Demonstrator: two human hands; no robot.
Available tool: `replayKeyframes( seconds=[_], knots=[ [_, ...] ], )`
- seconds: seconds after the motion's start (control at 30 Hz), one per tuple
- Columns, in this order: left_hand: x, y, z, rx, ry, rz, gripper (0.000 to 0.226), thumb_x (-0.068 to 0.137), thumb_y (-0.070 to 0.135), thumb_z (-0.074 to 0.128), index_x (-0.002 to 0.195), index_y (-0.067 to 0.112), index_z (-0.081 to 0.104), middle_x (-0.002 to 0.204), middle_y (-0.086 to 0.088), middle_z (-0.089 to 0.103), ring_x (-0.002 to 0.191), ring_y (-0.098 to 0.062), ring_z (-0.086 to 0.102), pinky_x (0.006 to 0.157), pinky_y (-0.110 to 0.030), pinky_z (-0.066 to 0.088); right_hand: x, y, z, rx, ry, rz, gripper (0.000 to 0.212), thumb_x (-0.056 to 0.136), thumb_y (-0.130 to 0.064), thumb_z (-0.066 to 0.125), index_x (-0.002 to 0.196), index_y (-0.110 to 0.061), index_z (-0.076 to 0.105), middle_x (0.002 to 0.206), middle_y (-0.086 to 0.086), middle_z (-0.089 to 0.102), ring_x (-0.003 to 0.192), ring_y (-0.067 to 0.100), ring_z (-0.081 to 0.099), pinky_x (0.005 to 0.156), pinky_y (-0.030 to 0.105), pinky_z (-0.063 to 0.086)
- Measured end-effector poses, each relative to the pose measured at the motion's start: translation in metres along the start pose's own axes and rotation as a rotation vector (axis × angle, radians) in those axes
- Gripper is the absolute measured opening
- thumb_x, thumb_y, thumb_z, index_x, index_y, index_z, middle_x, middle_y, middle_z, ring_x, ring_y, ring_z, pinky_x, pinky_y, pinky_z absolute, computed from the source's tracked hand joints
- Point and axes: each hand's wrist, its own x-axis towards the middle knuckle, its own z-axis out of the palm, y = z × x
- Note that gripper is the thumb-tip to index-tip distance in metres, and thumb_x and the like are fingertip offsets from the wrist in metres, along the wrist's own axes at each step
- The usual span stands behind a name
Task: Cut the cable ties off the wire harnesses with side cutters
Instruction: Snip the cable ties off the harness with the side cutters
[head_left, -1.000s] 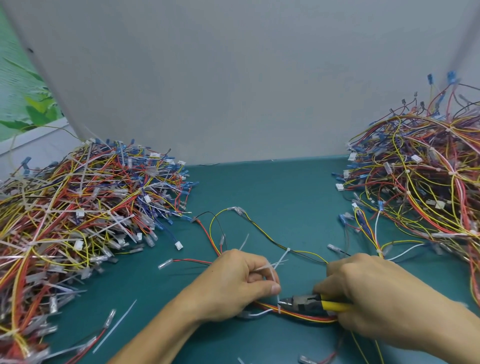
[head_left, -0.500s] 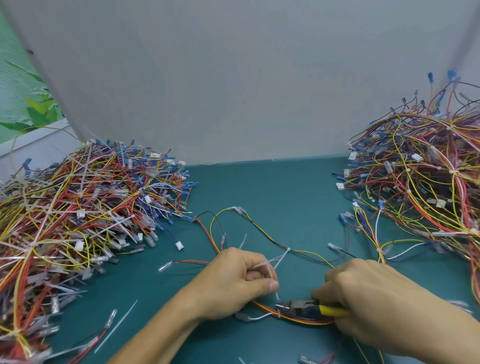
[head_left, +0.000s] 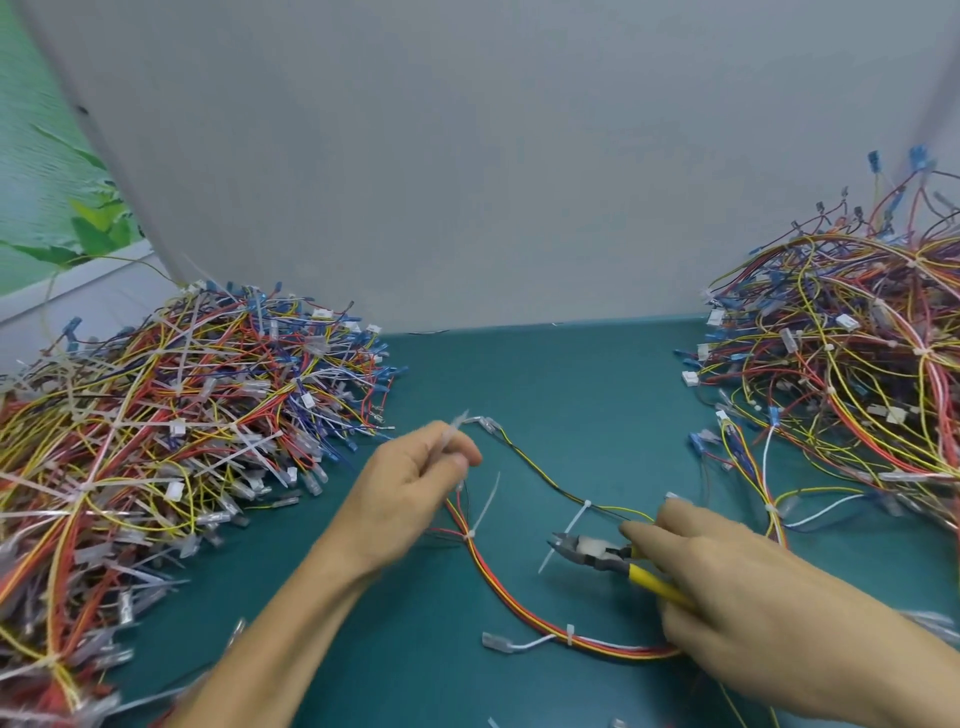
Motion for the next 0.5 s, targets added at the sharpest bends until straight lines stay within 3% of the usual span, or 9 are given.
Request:
replayKeyframes(
  seconds=[0.1,0.2,0.33,0.5],
  knots=[
    [0.001,-0.006,-0.003,0.102,-0.126,-0.015,0.021,0.072,0.015,0.060,0.092,0.019,0.066,0.061,0.009,0.026,0.054,-0.009,0.028,0.057,-0.014,0.032,0.003,-0.009,-0.003,0.001,-0.010,-0.004,0.010,0.088,-0.038,0.037,0.090,-0.029,0.034,0.094,-0.012,0.033,0.092,0.011,0.040,0.081,0.028,0.038],
    [0.003,-0.011,-0.004,0.177,-0.241,-0.088,0.023,0.074,0.020,0.067,0.098,0.022,0.069,0.063,0.005,0.029,0.057,-0.011,0.031,0.070,-0.025,0.039,0.010,-0.019,-0.005,0.008,0.016,0.031,0.030,0.084,-0.055,0.042,0.096,-0.028,0.046,0.097,-0.011,0.043,0.094,0.010,0.048,0.084,0.029,0.043],
    [0.006,-0.012,0.000,0.371,-0.248,-0.052,0.006,0.087,0.021,0.069,0.083,0.018,0.072,0.066,-0.003,0.061,0.063,-0.015,0.052,0.069,-0.031,0.045,0.023,-0.037,-0.003,-0.019,0.069,0.088,0.035,0.079,-0.056,0.045,0.082,-0.021,0.047,0.084,-0.004,0.048,0.083,0.022,0.049,0.073,0.033,0.046],
    [0.007,-0.013,0.000,0.301,-0.235,-0.085,0.018,0.089,0.022,0.066,0.073,0.015,0.066,0.059,0.008,0.051,0.056,-0.006,0.038,0.057,-0.023,0.033,0.041,-0.053,0.002,-0.068,0.085,0.180,0.034,0.081,-0.050,0.044,0.075,-0.016,0.044,0.073,0.002,0.045,0.074,0.031,0.046,0.058,0.032,0.033]
  ],
)
